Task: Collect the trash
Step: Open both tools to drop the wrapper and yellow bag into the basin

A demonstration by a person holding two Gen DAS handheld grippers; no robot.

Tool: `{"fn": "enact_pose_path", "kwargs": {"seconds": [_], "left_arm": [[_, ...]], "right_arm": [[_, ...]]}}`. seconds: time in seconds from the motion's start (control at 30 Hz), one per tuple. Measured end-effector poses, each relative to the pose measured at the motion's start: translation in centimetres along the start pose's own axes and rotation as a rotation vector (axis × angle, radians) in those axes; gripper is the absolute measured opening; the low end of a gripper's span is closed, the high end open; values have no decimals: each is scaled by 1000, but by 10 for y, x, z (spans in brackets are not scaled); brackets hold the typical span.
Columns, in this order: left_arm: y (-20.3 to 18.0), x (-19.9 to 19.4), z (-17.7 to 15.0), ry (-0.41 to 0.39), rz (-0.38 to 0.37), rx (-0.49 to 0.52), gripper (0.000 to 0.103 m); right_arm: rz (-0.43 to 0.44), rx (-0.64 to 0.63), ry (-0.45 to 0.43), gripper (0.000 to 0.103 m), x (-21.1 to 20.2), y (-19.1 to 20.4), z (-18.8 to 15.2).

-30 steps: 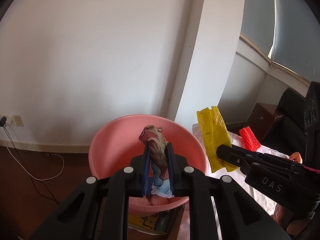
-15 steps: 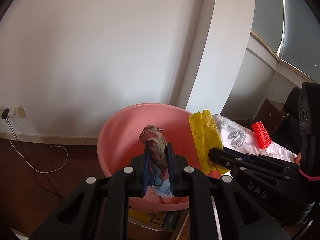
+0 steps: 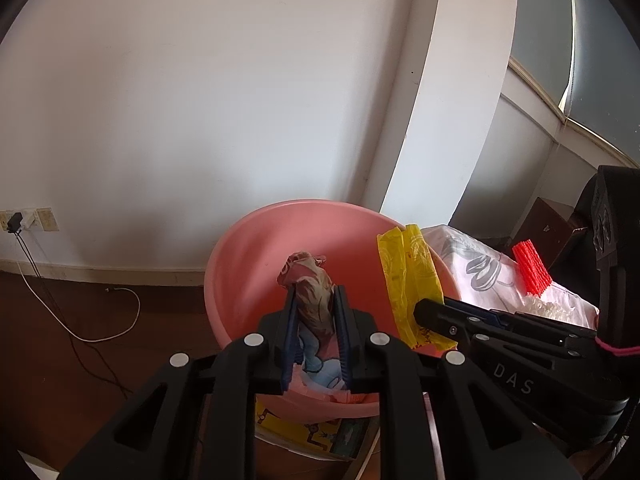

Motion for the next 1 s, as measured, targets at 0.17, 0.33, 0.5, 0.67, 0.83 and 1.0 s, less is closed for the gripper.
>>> {"fn": "enact_pose_path", "kwargs": {"seconds": [0.17, 0.33, 0.5, 0.67, 0.83, 1.0], "left_arm": [[-1, 0, -1, -3, 1, 0, 30], [0, -3, -2, -11, 3, -4, 33], [0, -6, -3, -12, 0, -5, 36], [-6, -14, -2, -20, -10, 5, 37], [-16, -22, -3, -29, -26, 22, 40], [-28, -31, -6, -35, -40, 51, 41]], "right_arm": [[11, 13, 0, 28, 2, -3, -1], [15, 12, -10, 29, -1, -4, -3], [17, 15, -15, 29, -6, -6, -9], [15, 17, -26, 29, -13, -10, -17], [12, 28, -43, 29, -29, -18, -29], [2, 45, -53, 29, -46, -27, -45]]}}
Point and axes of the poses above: each gripper's, at about its wrist camera, not at the fingertips, and x roughly the way its jaws point, y to its left, z to its top, the point moved 4 cm from there along x, roughly the way its jaws point, and after that the axes turned 13 degrees about y, right-handed, at the moved point
